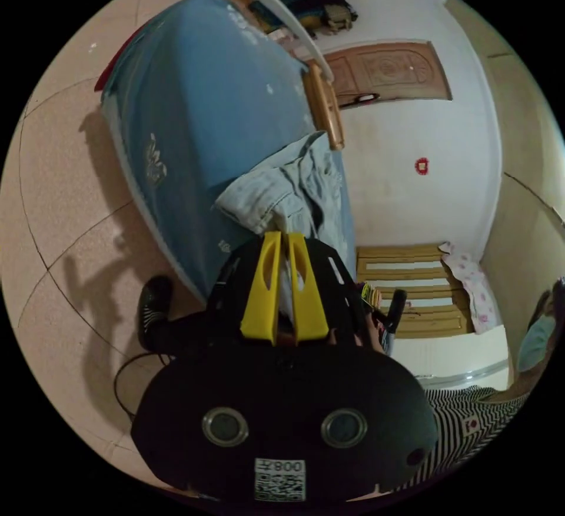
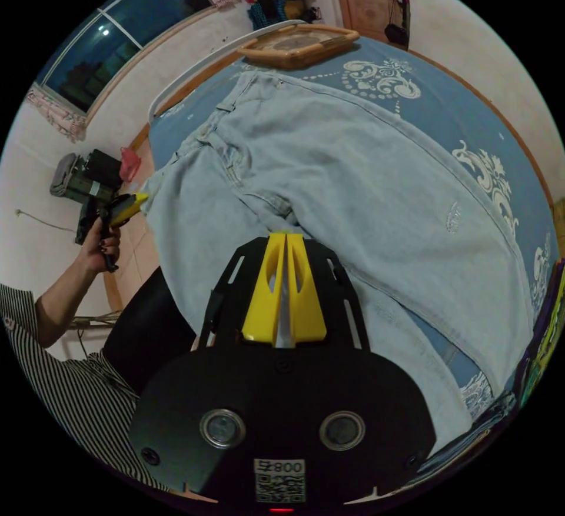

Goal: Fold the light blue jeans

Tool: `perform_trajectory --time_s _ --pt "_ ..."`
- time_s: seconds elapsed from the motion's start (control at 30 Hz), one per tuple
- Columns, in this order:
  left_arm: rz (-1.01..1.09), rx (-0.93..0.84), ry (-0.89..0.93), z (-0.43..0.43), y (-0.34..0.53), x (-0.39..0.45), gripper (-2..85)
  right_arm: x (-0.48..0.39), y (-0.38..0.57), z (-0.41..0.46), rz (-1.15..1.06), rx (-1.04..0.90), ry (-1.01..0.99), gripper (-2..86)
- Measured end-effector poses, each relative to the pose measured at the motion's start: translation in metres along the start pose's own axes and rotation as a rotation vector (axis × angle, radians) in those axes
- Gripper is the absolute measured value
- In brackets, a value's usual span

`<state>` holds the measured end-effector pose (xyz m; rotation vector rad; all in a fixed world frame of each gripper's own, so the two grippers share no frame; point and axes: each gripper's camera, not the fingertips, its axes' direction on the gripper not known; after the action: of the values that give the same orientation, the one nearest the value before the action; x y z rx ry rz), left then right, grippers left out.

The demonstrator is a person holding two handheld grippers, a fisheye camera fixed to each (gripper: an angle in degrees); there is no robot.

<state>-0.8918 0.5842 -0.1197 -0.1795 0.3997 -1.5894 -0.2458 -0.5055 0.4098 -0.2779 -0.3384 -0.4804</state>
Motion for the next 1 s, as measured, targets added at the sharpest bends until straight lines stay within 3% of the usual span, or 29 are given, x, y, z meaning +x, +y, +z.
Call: perform_trajectory --time_s 0.2,0.33,0.57,0.7,1.0 --pt "-0.004 -0.062 -0.093 -0.001 -0.009 -0.010 2.5 0.025 -0.015 0.012 0.047 -0.082 0.142 0.0" --pt "-0.035 -0.048 -0.055 -0.002 -0.011 -0.016 2.3 0.044 -0.016 0.016 0.072 -0.118 0.146 0.0" --pt "0.118 0.021 -0.224 -0.018 -0.015 0.026 1.2 0.072 -0.016 0.002 0.109 -0.061 0.119 0.0" --pt "0.194 0.026 -0.230 -0.006 -0.021 0.054 0.6 0.091 -0.026 0.001 0.124 -0.071 0.124 0.0" --pt "0.480 -0.138 -0.184 0.091 -0.048 0.150 0.2 0.114 -0.035 -0.017 0.083 -0.110 0.055 0.0"
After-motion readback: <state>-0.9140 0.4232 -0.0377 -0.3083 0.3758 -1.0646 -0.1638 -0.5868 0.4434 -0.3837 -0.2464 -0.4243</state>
